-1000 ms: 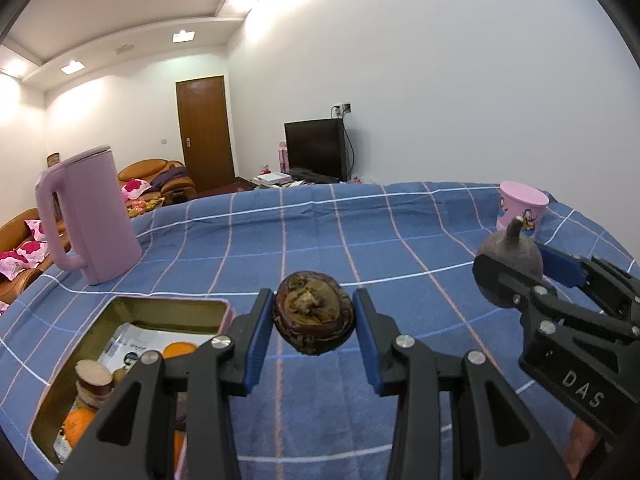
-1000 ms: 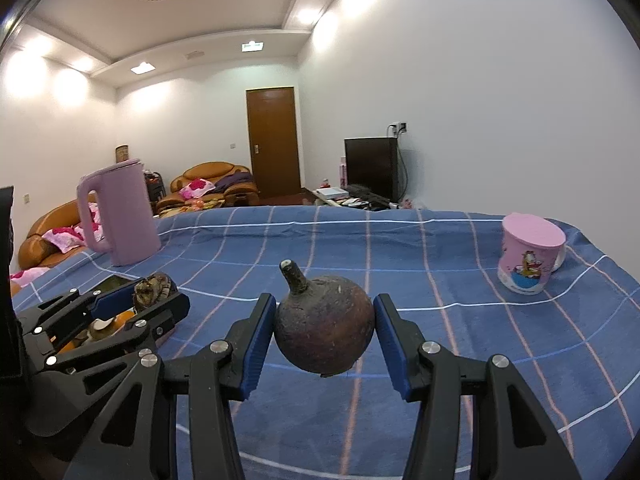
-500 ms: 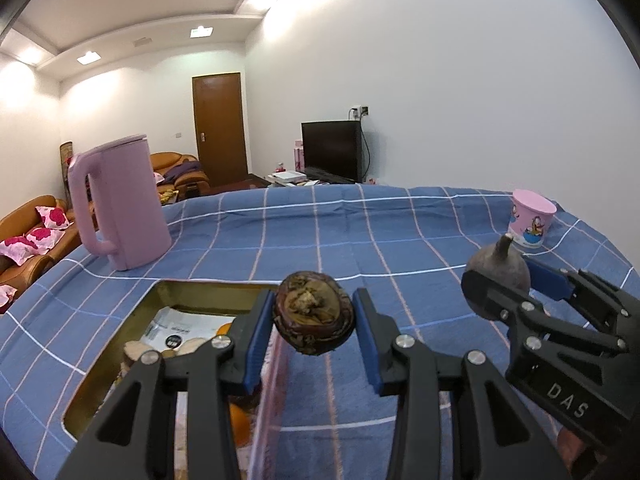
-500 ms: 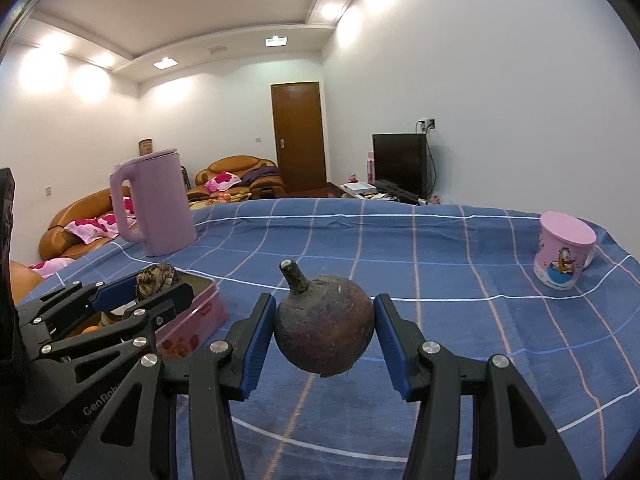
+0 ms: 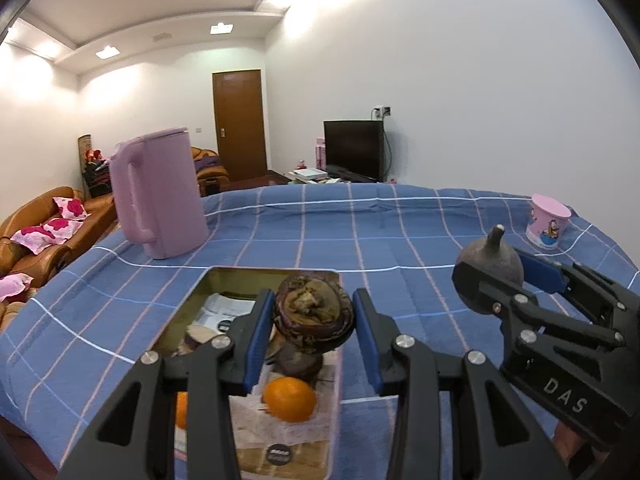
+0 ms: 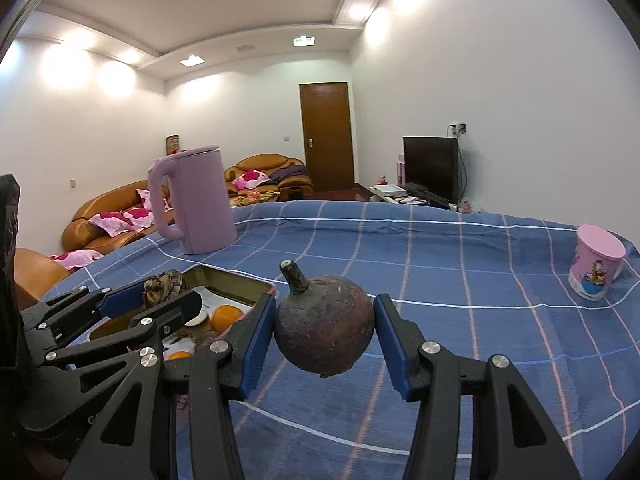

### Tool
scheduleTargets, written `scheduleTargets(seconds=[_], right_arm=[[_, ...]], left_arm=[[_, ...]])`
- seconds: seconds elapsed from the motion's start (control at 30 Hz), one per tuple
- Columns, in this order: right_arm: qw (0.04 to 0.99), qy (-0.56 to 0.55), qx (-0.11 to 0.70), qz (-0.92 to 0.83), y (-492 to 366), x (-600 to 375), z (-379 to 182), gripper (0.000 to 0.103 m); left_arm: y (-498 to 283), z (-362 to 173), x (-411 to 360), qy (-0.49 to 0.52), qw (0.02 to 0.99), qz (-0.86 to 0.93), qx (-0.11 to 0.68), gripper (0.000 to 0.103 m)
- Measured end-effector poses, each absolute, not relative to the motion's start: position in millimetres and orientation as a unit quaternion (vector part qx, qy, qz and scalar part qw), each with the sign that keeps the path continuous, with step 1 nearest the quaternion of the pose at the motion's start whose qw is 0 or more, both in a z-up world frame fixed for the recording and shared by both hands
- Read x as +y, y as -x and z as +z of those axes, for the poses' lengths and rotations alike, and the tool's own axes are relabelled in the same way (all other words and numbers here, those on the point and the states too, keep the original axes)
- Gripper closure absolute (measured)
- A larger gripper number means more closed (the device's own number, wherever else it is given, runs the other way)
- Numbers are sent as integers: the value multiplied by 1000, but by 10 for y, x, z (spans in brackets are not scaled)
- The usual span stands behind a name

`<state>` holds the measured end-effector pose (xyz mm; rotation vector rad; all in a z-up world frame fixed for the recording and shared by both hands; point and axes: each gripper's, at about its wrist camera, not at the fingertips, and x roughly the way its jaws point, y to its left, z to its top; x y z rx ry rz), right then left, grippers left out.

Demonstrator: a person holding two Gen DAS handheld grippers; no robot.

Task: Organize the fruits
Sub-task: 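Carry the brown fruit and purple fig over the tin box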

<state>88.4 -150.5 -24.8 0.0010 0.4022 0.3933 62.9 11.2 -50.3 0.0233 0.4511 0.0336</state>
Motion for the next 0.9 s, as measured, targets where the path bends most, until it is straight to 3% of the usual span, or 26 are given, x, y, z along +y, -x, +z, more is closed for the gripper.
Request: scheduleTargets(seconds=[0.9], right_arm=[[943, 8, 196, 270, -855, -874, -186, 50]], left_arm=[[-548, -589, 760, 5, 967, 90, 240, 61]])
